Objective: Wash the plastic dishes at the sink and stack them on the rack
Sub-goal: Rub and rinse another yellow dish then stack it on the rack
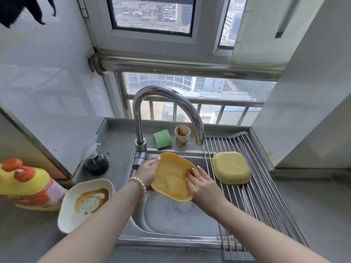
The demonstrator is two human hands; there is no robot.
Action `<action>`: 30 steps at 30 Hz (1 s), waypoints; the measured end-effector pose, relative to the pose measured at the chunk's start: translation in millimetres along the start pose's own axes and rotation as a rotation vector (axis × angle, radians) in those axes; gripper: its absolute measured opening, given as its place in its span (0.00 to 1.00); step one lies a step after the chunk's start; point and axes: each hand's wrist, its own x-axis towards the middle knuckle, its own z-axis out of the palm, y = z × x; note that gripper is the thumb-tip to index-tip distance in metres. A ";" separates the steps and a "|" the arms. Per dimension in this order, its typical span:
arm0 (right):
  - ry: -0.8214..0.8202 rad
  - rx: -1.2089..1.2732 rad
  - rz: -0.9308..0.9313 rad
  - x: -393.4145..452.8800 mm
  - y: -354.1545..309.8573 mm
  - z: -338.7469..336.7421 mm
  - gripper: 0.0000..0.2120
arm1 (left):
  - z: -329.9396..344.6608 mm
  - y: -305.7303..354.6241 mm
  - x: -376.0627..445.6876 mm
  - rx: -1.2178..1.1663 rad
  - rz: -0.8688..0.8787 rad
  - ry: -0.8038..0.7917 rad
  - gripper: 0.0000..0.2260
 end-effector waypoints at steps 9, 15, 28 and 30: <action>0.188 0.233 0.130 24.8 -53.5 -21.6 0.14 | 33.7 -21.9 -38.5 -0.758 -0.142 -0.073 0.14; 0.395 0.516 -0.017 -3.0 -21.1 7.5 0.03 | 4.1 -14.4 -26.2 -0.604 -0.227 -0.063 0.16; 0.133 0.336 -0.104 -14.2 -16.8 10.4 0.08 | -8.9 -2.5 -15.7 -0.286 -0.091 -0.176 0.20; 0.107 0.111 -0.069 -5.5 -8.1 7.6 0.10 | -11.2 0.7 -19.0 -0.321 -0.178 -0.234 0.15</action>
